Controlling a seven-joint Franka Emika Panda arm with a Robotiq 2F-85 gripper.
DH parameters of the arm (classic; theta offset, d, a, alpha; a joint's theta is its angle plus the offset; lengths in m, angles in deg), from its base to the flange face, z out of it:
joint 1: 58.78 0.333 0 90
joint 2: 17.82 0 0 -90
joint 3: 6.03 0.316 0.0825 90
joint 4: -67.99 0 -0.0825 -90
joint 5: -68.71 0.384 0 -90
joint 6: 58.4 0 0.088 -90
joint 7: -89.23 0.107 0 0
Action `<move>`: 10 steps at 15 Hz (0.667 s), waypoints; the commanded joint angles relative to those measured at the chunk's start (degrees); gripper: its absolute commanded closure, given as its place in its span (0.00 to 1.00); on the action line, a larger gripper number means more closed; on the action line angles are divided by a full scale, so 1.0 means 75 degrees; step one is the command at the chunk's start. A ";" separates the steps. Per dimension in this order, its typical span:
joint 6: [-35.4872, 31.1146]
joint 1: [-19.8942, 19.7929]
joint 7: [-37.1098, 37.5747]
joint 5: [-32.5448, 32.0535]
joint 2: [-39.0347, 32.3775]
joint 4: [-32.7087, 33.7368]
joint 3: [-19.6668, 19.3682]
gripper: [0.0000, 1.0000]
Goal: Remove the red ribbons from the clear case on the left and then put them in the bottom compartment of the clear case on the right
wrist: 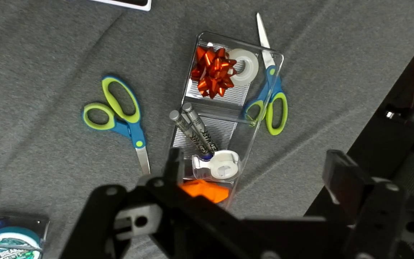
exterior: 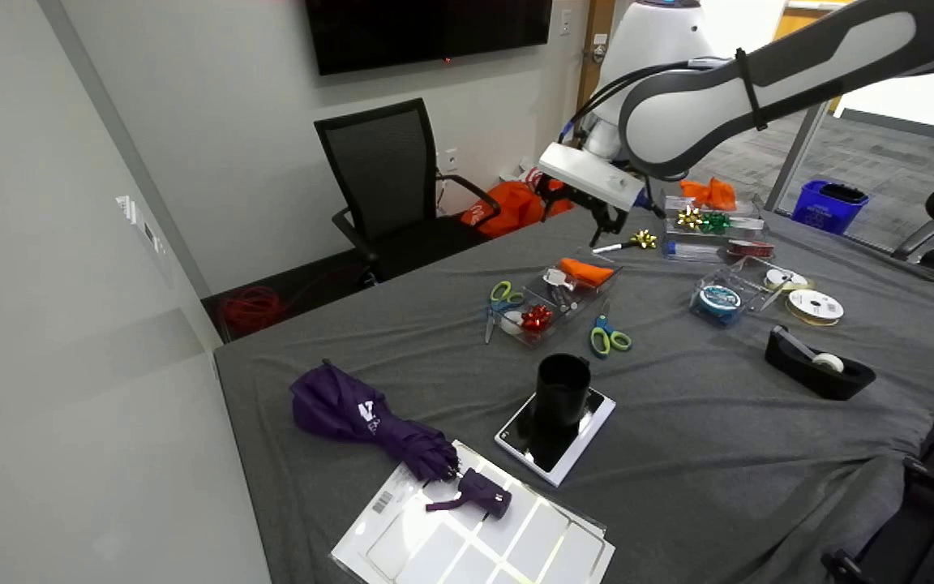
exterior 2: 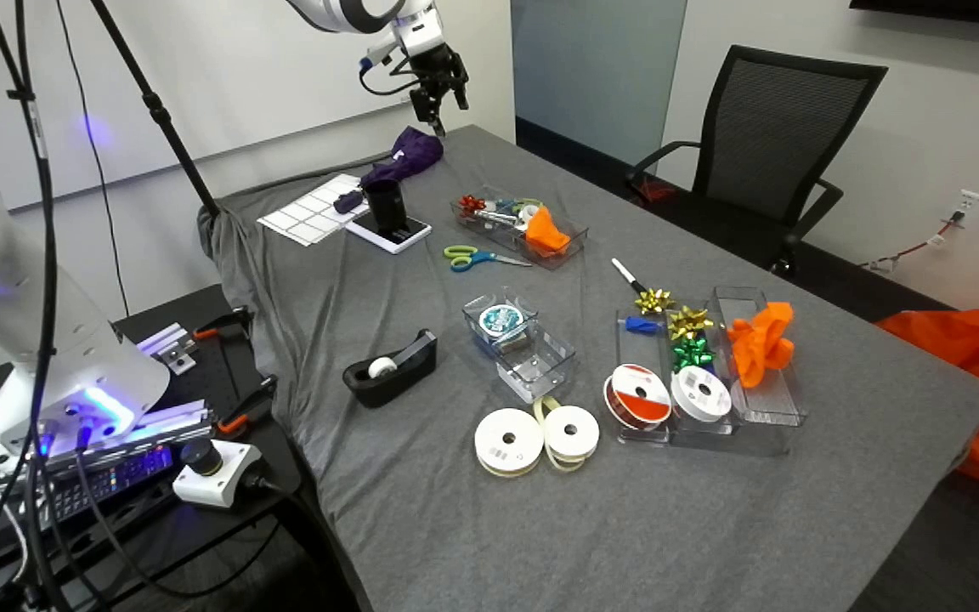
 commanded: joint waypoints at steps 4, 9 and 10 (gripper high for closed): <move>0.0185 0.0048 0.0720 0.0264 -0.1185 0.0979 -0.0297 0.00; 0.0296 -0.0081 0.0616 0.0914 -0.2263 0.1808 -0.0172 0.00; 0.0298 -0.0060 0.0649 0.1010 -0.2478 0.1978 -0.0180 0.00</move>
